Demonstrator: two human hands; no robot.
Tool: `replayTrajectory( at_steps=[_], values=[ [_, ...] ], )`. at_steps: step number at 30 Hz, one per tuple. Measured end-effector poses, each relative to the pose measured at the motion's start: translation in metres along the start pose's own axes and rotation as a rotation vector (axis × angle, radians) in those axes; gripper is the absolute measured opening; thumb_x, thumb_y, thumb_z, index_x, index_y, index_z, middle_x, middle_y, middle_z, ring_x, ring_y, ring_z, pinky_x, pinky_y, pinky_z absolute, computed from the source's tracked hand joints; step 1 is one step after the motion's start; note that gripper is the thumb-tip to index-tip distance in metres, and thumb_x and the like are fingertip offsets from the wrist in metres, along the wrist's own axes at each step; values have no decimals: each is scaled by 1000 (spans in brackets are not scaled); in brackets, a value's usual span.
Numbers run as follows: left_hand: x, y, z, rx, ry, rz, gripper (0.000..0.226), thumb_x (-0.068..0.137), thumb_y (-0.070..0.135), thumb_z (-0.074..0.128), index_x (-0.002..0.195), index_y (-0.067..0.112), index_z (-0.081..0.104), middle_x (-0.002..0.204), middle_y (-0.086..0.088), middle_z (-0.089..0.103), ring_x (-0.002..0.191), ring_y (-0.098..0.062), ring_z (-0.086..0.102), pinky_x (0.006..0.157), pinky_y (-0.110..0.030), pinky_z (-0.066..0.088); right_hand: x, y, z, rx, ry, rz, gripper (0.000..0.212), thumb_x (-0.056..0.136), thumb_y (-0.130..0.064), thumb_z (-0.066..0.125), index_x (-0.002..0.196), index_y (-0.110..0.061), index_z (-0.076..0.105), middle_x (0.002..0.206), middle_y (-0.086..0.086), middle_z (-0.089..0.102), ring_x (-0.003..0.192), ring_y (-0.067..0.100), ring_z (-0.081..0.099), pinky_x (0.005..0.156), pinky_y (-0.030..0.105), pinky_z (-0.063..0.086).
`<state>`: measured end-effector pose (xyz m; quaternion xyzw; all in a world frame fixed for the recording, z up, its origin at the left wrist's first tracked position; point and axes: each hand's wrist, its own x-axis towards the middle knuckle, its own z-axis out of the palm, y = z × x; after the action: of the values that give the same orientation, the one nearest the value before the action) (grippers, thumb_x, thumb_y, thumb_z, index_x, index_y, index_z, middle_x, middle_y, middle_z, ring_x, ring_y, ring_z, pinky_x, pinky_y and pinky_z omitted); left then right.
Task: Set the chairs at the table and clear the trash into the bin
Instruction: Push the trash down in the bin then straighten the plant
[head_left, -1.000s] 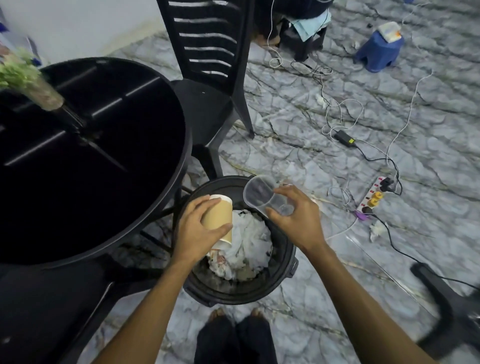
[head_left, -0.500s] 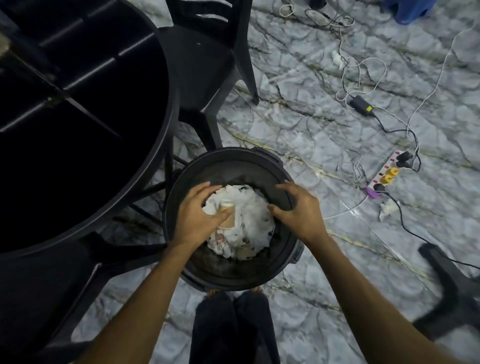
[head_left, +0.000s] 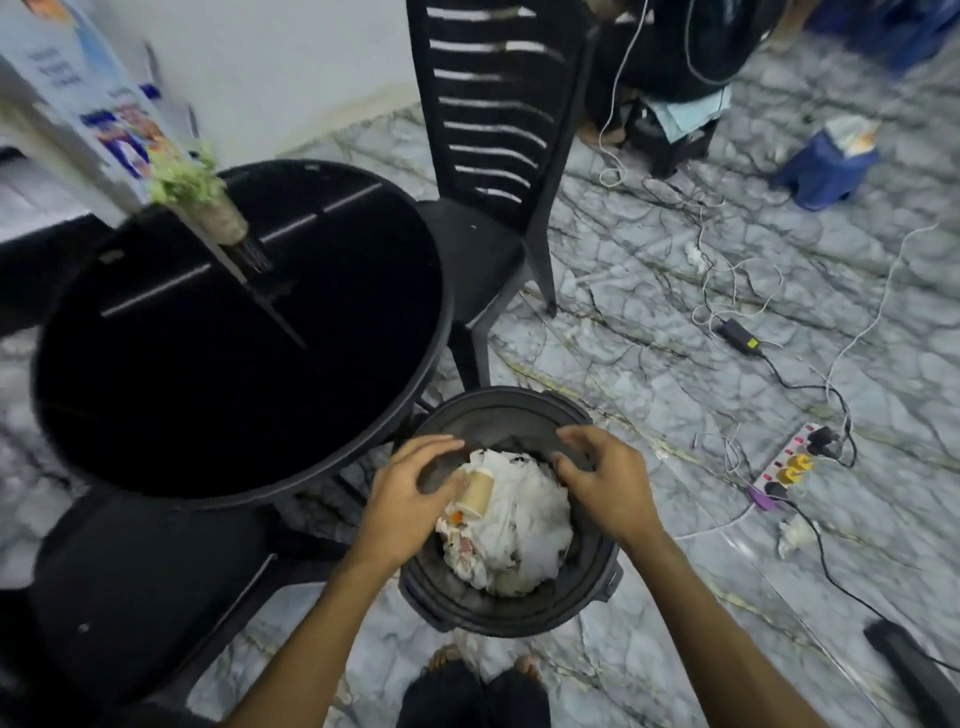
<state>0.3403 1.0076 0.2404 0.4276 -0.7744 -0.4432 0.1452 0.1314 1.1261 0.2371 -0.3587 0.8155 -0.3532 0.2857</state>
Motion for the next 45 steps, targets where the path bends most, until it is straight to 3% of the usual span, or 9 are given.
replayTrajectory(
  at_steps=[3,6,8,17,24,30,34,38,45],
  values=[
    [-16,10,-49,31,103,15,30,86,25,72,114,35,67,118,32,53,110,24,46,92,4,29,3,-49,-4,32,-2,-67,28,83,-23,71,111,-19,67,104,-8,70,96,1,63,87,14,49],
    [-28,6,-102,67,221,-14,32,87,28,71,118,31,67,122,22,57,115,10,50,101,-8,32,8,-100,2,52,-30,-160,27,84,-23,71,111,-18,67,104,-8,70,96,3,62,84,12,47],
    [-34,0,-137,86,303,-47,32,87,28,70,119,27,67,124,16,58,118,0,52,104,-19,35,15,-130,13,28,-32,-232,26,83,-25,71,109,-21,68,103,-8,70,96,4,63,84,19,49],
    [-37,-71,-249,87,528,-220,35,86,35,70,121,35,64,132,19,52,128,-6,47,106,-27,35,71,-239,94,0,-147,-370,36,82,-31,73,116,-22,64,114,-8,66,107,7,59,94,33,51],
    [28,-136,-288,96,525,-253,43,89,41,65,131,37,58,143,19,44,138,-8,36,113,-34,31,138,-285,172,41,-197,-319,40,82,-31,73,120,-23,61,118,-9,62,111,5,56,95,25,47],
    [87,-187,-289,271,451,-227,53,89,53,57,138,32,53,154,8,39,145,-17,29,121,-46,21,195,-294,232,32,-201,-293,52,82,-31,73,129,-22,54,128,-8,56,117,7,51,98,25,42],
    [120,-209,-292,372,423,-204,55,91,53,56,140,30,52,157,3,35,149,-18,23,123,-46,11,225,-292,257,-15,-193,-298,60,81,-34,74,133,-21,49,134,-4,54,123,11,48,102,30,43],
    [130,-224,-285,373,412,-202,67,84,69,38,139,33,52,157,6,35,149,-14,20,122,-43,7,250,-293,276,-38,-182,-309,66,79,-34,75,136,-20,45,136,-3,52,126,14,47,106,34,43],
    [132,-235,-275,418,457,-182,62,85,67,42,138,36,52,156,8,35,149,-10,19,124,-44,5,302,-301,312,-34,-147,-322,76,75,-42,76,139,-22,41,138,0,50,128,18,44,108,41,41]
  ],
)
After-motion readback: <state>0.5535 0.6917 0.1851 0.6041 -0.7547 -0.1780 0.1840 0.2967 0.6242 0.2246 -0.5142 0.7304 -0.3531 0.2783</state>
